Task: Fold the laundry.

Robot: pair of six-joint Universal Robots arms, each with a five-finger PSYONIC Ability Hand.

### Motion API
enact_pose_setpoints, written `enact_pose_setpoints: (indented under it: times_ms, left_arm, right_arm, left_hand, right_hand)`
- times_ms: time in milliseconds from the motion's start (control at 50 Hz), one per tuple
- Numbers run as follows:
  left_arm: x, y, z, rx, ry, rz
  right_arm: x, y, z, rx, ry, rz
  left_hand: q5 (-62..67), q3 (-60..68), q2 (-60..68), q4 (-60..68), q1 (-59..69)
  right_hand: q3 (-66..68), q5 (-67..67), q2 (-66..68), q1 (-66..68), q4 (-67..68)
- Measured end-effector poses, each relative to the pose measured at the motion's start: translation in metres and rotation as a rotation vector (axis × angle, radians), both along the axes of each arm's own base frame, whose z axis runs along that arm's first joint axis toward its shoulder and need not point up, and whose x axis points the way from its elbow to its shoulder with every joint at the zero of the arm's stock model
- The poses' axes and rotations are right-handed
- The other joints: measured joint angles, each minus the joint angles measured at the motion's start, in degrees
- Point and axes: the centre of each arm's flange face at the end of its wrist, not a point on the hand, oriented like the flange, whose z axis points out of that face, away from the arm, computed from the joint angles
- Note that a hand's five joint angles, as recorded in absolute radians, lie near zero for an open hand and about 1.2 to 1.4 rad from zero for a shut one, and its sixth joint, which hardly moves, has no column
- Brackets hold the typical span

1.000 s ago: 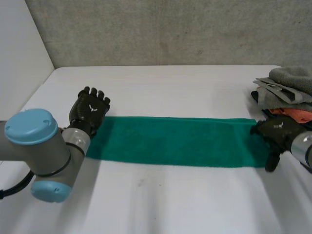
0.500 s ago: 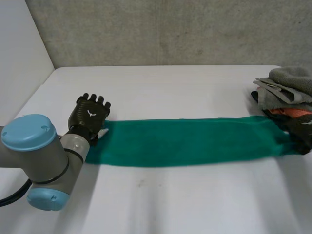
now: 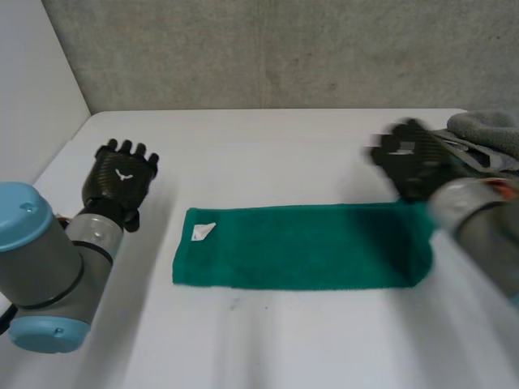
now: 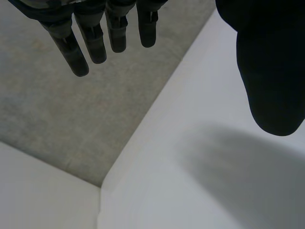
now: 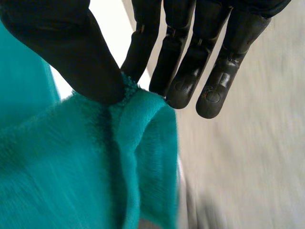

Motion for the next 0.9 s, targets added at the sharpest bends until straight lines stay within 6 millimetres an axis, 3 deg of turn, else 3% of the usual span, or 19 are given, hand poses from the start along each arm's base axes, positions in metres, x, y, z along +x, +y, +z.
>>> enact_pose_setpoints:
  times_ms: [20, 40, 100, 180, 300, 340, 380, 400, 440, 460, 480, 500, 600, 660, 680, 700, 780, 860, 900]
  left_arm:
    - [0.001, 0.000, 0.001, -0.003, 0.005, 0.005]
    - [0.005, -0.002, 0.006, -0.008, 0.023, 0.018]
    - [0.010, -0.003, 0.011, -0.012, 0.051, 0.032]
    - [0.018, -0.003, 0.017, -0.008, 0.113, 0.056]
    - [0.023, -0.003, 0.015, 0.011, 0.145, 0.071]
    - [0.024, -0.003, 0.014, 0.017, 0.147, 0.074]
    - [0.025, -0.002, 0.013, 0.022, 0.146, 0.076]
    - [0.025, -0.002, 0.012, 0.025, 0.145, 0.075]
    - [0.025, -0.002, 0.012, 0.025, 0.145, 0.075]
    - [0.024, -0.002, 0.011, 0.027, 0.144, 0.073]
    - [0.023, -0.001, 0.011, 0.026, 0.144, 0.070]
    - [0.022, -0.001, 0.012, 0.024, 0.144, 0.065]
    - [0.014, 0.001, 0.017, 0.009, 0.152, 0.031]
    - [0.001, 0.007, 0.022, -0.002, 0.169, -0.019]
    - [0.001, 0.007, 0.022, -0.002, 0.169, -0.019]
    - [-0.008, 0.011, 0.025, -0.006, 0.182, -0.052]
    - [-0.023, 0.020, 0.028, -0.006, 0.204, -0.105]
    - [-0.039, 0.028, 0.022, 0.021, 0.221, -0.159]
    - [-0.048, 0.032, 0.016, 0.041, 0.223, -0.187]
  right_arm:
    - [0.013, 0.007, 0.002, -0.010, -0.011, 0.047]
    - [0.042, 0.023, 0.004, -0.030, -0.034, 0.155]
    - [0.078, 0.043, 0.003, -0.049, -0.056, 0.284]
    - [0.149, 0.087, -0.013, -0.063, -0.079, 0.518]
    - [0.201, 0.117, -0.052, -0.036, -0.070, 0.664]
    - [0.208, 0.121, -0.065, -0.021, -0.063, 0.683]
    - [0.215, 0.126, -0.078, -0.002, -0.054, 0.697]
    - [0.217, 0.127, -0.082, 0.005, -0.052, 0.699]
    - [0.217, 0.127, -0.082, 0.005, -0.052, 0.699]
    - [0.218, 0.129, -0.086, 0.021, -0.054, 0.686]
    - [0.218, 0.129, -0.085, 0.027, -0.059, 0.674]
    - [0.215, 0.127, -0.078, 0.037, -0.078, 0.644]
    - [0.196, 0.113, -0.049, 0.089, -0.176, 0.521]
    - [0.167, 0.093, -0.029, 0.174, -0.270, 0.391]
    - [0.167, 0.093, -0.029, 0.174, -0.270, 0.391]
    - [0.149, 0.083, -0.024, 0.236, -0.308, 0.322]
    - [0.115, 0.070, -0.027, 0.365, -0.339, 0.196]
    - [0.078, 0.059, -0.049, 0.525, -0.320, 0.051]
    - [0.071, 0.058, -0.054, 0.549, -0.315, 0.027]
  left_hand:
    - [0.0, 0.0, 0.0, 0.0, 0.0]
    - [0.0, 0.0, 0.0, 0.0, 0.0]
    - [0.0, 0.0, 0.0, 0.0, 0.0]
    - [0.0, 0.0, 0.0, 0.0, 0.0]
    - [0.0, 0.0, 0.0, 0.0, 0.0]
    - [0.0, 0.0, 0.0, 0.0, 0.0]
    - [0.0, 0.0, 0.0, 0.0, 0.0]
    - [0.0, 0.0, 0.0, 0.0, 0.0]
    - [0.0, 0.0, 0.0, 0.0, 0.0]
    - [0.0, 0.0, 0.0, 0.0, 0.0]
    - [0.0, 0.0, 0.0, 0.0, 0.0]
    - [0.0, 0.0, 0.0, 0.0, 0.0]
    - [0.0, 0.0, 0.0, 0.0, 0.0]
    - [0.0, 0.0, 0.0, 0.0, 0.0]
    - [0.0, 0.0, 0.0, 0.0, 0.0]
    - [0.0, 0.0, 0.0, 0.0, 0.0]
    - [0.0, 0.0, 0.0, 0.0, 0.0]
    - [0.0, 0.0, 0.0, 0.0, 0.0]
    - [0.0, 0.0, 0.0, 0.0, 0.0]
  right_hand:
    - [0.0, 0.0, 0.0, 0.0, 0.0]
    - [0.0, 0.0, 0.0, 0.0, 0.0]
    - [0.0, 0.0, 0.0, 0.0, 0.0]
    - [0.0, 0.0, 0.0, 0.0, 0.0]
    - [0.0, 0.0, 0.0, 0.0, 0.0]
    - [0.0, 0.0, 0.0, 0.0, 0.0]
    - [-4.2, -3.8, -4.1, -3.8, -4.4]
    - [-15.2, -13.1, -15.1, -11.7, -14.5]
    - [-15.2, -13.1, -15.1, -11.7, -14.5]
    - [-41.3, -39.0, -41.5, -34.8, -40.6]
    - [-41.3, -39.0, -41.5, -34.8, -40.6]
    - [-53.9, -51.8, -53.5, -44.0, -53.9]
    - [-55.6, -52.7, -54.6, -44.5, -54.6]
    - [-55.6, -52.7, -54.6, -44.5, -54.6]
    - [-55.6, -52.7, -54.6, -44.5, -54.6]
    - [-55.6, -52.7, -54.6, -44.5, -54.6]
    - [-55.6, -52.7, -54.6, -44.5, -54.6]
    - [-55.6, -52.7, -54.6, -44.5, -54.6]
    - [-55.6, -52.7, -54.6, -44.5, -54.6]
